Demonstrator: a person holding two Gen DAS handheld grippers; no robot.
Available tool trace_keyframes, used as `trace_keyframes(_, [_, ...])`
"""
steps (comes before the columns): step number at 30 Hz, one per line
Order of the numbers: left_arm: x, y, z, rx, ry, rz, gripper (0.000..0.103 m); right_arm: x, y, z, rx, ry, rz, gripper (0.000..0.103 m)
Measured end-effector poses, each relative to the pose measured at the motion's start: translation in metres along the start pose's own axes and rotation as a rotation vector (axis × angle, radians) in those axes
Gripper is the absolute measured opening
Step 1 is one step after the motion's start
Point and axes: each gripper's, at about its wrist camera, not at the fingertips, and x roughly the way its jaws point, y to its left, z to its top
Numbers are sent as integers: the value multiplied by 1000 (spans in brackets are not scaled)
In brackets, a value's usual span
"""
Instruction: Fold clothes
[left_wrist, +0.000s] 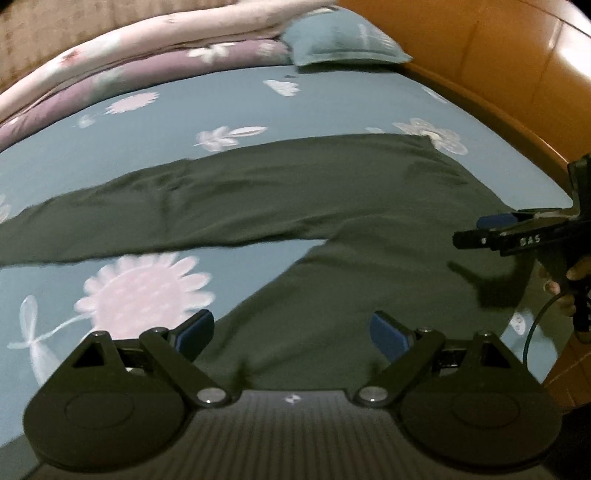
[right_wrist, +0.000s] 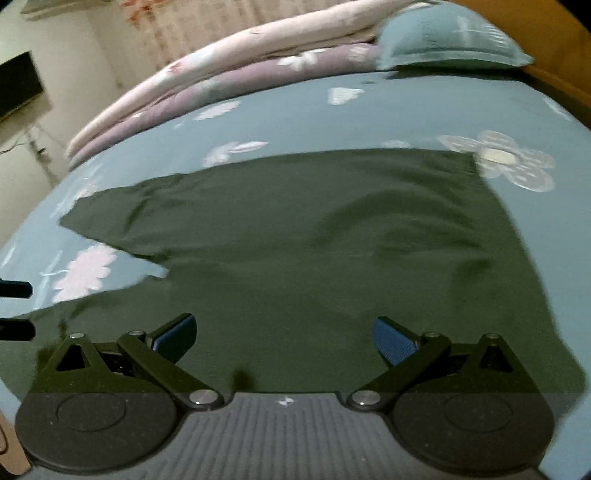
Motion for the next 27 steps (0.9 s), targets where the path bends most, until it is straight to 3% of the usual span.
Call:
trace_keyframes(7, [12,-32,17,55,7,-53,92,-29,-46,-20,81,-6,-73,103])
trace_keyframes(13, [15,-37,18,57,25,-45,92,-37,-37,-9,55,-29,-93,103])
trace_keyframes(17, [8,-34,15,43,15,-7,92,-21,-31,-5,39,20,-122,103])
trace_keyframes(23, [-5,-13,6,-57,-3,61,92,-14,1,14,-45,15,3,103])
trace_keyframes(27, [-18,-2,-3,-117,-19,131,92,12,32,22,-179,78,48,103])
